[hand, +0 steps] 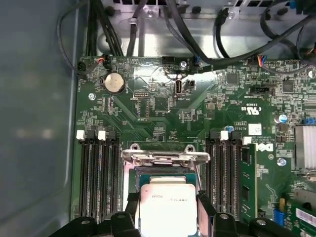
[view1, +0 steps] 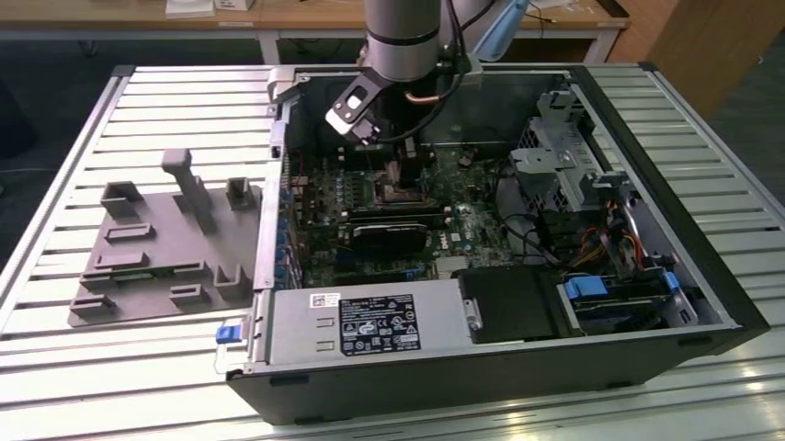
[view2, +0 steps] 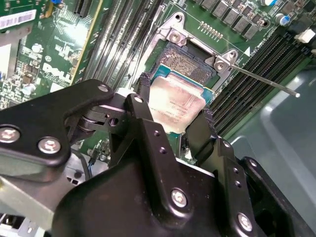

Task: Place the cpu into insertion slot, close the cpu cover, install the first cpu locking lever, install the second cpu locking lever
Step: 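Place the cpu into insertion slot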

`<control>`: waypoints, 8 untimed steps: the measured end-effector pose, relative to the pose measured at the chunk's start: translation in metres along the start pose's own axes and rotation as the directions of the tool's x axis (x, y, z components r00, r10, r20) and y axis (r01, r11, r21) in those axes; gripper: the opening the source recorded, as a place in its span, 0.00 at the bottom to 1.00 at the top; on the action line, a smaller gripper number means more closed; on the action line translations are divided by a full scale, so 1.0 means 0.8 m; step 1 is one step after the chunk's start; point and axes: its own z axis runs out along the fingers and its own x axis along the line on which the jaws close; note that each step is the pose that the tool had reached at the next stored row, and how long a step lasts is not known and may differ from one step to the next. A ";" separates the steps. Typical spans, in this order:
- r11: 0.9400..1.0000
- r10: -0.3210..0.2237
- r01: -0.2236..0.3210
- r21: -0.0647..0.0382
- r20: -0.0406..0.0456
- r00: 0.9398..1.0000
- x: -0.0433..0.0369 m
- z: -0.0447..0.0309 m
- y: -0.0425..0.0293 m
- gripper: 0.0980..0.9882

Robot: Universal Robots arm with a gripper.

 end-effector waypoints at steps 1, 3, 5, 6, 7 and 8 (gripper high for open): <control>1.000 0.002 -0.002 0.000 0.000 1.000 0.001 0.0019 -0.0002 0.50; 1.000 0.004 -0.004 0.000 0.001 1.000 0.002 0.0053 -0.0005 0.50; 1.000 0.004 -0.004 0.000 0.001 1.000 0.002 0.0087 -0.0007 0.50; 1.000 0.004 -0.004 0.000 0.001 1.000 0.003 0.0100 -0.0008 0.50; 1.000 0.004 -0.004 0.000 0.001 1.000 0.003 0.0110 -0.0010 0.50; 1.000 0.004 -0.004 0.000 0.001 1.000 0.003 0.0117 -0.0010 0.50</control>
